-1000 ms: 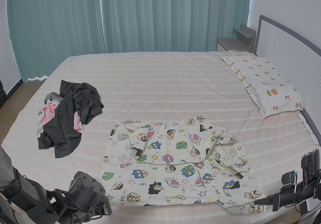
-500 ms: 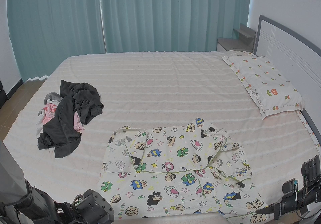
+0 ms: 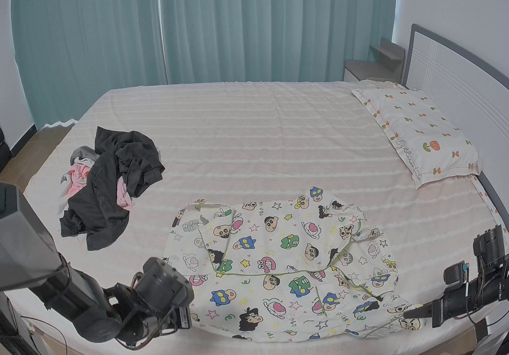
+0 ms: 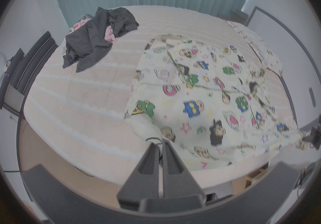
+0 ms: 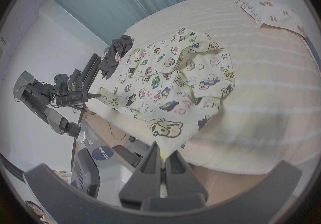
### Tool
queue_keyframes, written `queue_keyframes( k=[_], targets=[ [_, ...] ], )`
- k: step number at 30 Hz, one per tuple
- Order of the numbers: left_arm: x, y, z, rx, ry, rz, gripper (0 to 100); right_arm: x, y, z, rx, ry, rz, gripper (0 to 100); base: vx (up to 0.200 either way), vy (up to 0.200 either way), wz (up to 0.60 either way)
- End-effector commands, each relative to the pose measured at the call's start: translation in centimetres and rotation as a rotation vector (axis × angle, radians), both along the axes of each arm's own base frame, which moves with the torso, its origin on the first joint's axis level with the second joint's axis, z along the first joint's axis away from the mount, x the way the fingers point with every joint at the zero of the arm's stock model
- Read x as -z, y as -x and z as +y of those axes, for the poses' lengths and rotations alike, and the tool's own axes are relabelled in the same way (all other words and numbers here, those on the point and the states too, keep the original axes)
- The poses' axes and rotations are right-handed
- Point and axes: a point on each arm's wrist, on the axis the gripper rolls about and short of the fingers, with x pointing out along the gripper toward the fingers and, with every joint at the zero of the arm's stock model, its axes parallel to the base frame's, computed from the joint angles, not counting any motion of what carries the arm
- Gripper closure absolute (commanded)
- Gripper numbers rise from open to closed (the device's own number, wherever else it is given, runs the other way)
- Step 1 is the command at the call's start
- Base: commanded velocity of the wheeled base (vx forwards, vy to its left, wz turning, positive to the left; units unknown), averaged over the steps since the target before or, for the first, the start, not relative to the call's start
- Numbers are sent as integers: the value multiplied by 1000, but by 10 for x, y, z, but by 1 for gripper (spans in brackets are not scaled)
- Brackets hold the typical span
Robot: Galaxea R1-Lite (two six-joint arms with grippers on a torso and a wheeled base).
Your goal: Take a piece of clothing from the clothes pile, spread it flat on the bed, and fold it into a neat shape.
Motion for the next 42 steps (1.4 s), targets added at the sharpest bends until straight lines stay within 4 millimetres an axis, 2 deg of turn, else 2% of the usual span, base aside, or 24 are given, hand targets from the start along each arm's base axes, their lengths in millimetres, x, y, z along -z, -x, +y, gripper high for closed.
queue_keyframes(
  k=[1,4,5,14,22,23,29,33,42],
  targets=[
    [5,-31,6,-62,-14,-10,100,3,-24,1,8,1,32,100,0,0,0],
    [11,-44,7,-74,-29,-4,100,5,-37,0,20,1,40,100,0,0,0],
    [15,-54,5,-86,-26,-8,100,8,-46,-1,28,1,55,100,0,0,0],
    [23,-94,-1,-129,-13,-38,100,14,-83,-7,64,-1,50,100,0,0,0],
    [29,-114,5,-171,-9,-50,100,21,-112,-9,117,-25,47,100,0,0,0],
    [30,-118,6,-176,-10,-52,100,27,-119,-9,118,-25,39,100,0,0,0],
    [33,-130,6,-181,-7,-65,100,42,-133,-7,114,-25,29,100,0,0,0],
    [41,-141,2,-182,-6,-67,100,50,-143,-7,116,-27,19,100,0,0,0],
    [50,-163,0,-204,6,-88,100,50,-172,-8,199,-76,-17,100,0,0,0]
  ],
)
